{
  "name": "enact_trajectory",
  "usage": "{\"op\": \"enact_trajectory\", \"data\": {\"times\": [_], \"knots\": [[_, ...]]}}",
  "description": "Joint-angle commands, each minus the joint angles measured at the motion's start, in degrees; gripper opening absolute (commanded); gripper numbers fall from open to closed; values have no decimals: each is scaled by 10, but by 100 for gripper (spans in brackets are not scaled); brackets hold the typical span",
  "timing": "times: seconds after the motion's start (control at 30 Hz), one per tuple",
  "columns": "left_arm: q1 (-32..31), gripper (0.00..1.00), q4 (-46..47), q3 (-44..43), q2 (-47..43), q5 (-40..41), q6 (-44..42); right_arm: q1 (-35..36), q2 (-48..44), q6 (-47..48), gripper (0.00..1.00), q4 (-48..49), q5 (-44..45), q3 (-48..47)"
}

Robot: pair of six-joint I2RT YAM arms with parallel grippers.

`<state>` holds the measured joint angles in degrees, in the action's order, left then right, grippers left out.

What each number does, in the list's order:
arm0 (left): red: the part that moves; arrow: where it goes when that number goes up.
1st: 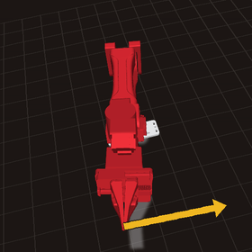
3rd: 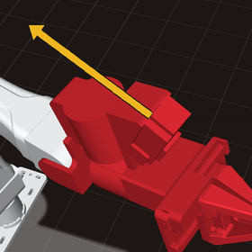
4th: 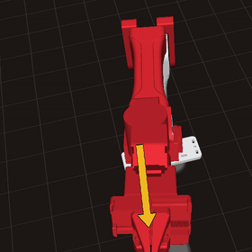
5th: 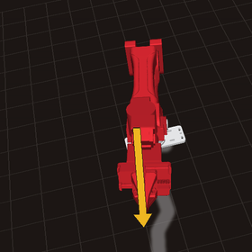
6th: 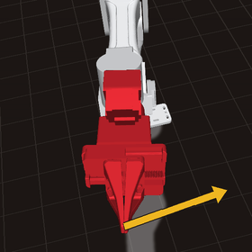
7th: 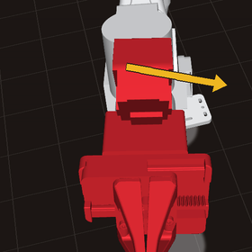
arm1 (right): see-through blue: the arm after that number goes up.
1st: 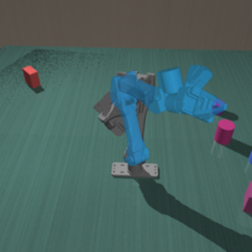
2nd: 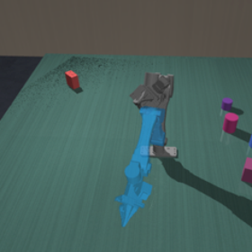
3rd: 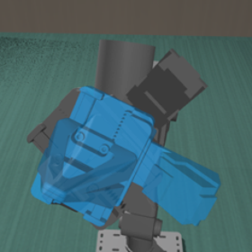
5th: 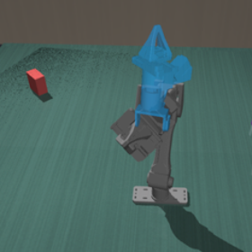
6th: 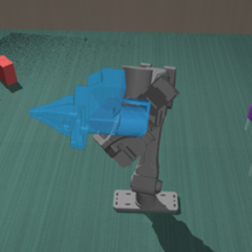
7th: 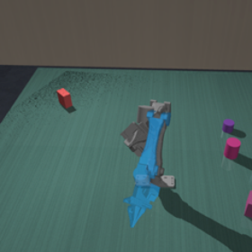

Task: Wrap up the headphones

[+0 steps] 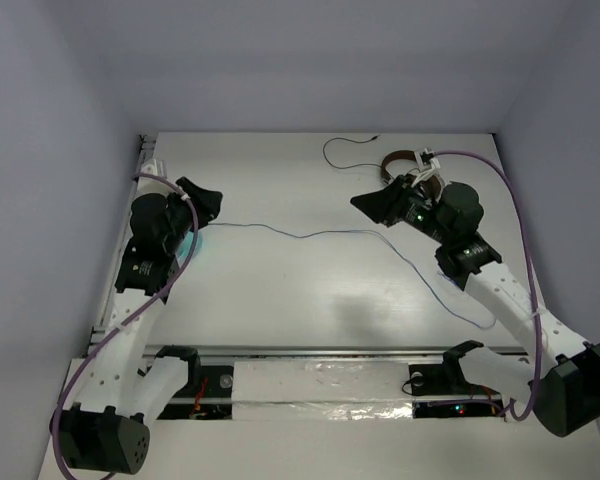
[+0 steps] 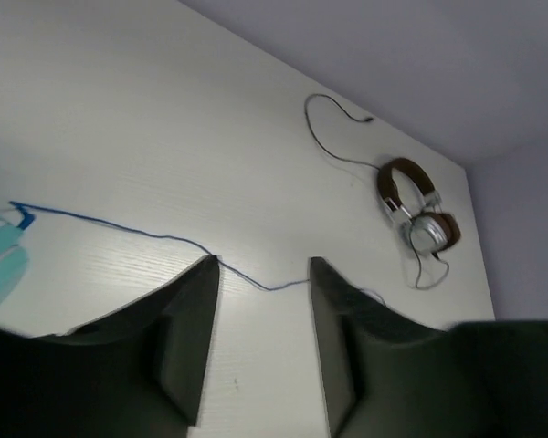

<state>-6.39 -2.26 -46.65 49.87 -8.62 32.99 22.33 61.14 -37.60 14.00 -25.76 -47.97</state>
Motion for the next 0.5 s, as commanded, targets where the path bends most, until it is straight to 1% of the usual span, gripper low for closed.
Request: {"op": "enact_trajectory", "data": {"times": [0.0, 0.03, 0.07, 0.1, 0.13, 0.17, 0.2, 0.23, 0.3, 0.37, 0.4, 0.43, 0.47], "knots": [[0, 31, -52, -34, -9, 120, -12, 4, -23, 27, 16, -31, 65, -17], [0, 27, -76, -34, -11, 166, -10, 10, -30, 27, 3, -34, 69, -15], [0, 20, -85, -30, -14, 186, -8, 10, -33, 27, 0, -34, 73, -13], [0, 10, -92, -21, -19, 205, -5, 10, -35, 26, 0, -34, 78, -12], [0, 7, -103, -18, -20, 235, -3, 10, -37, 27, 0, -35, 85, -9], [5, 6, -110, -14, -21, 249, -2, 15, -38, 27, 0, -36, 90, -7], [5, 1, -118, -10, -18, 262, 0, 15, -39, 29, 0, -38, 93, -6], [14, 0, -135, -9, -16, 278, 1, 15, -39, 29, 0, -37, 95, -4], [63, 0, -147, -4, -3, 271, 1, 15, -41, 29, 0, -39, 99, 0], [114, 1, -154, 7, 9, 239, -12, 15, -42, 30, 0, -37, 99, 2], [176, 3, -154, 11, 22, 223, -16, 15, -44, 30, 0, -36, 99, 4], [207, 5, -149, 23, 28, 174, -29, 15, -44, 30, 0, -32, 96, 6], [233, 8, -145, 25, 34, 151, -37, 15, -44, 29, 0, -30, 94, 8]]}}
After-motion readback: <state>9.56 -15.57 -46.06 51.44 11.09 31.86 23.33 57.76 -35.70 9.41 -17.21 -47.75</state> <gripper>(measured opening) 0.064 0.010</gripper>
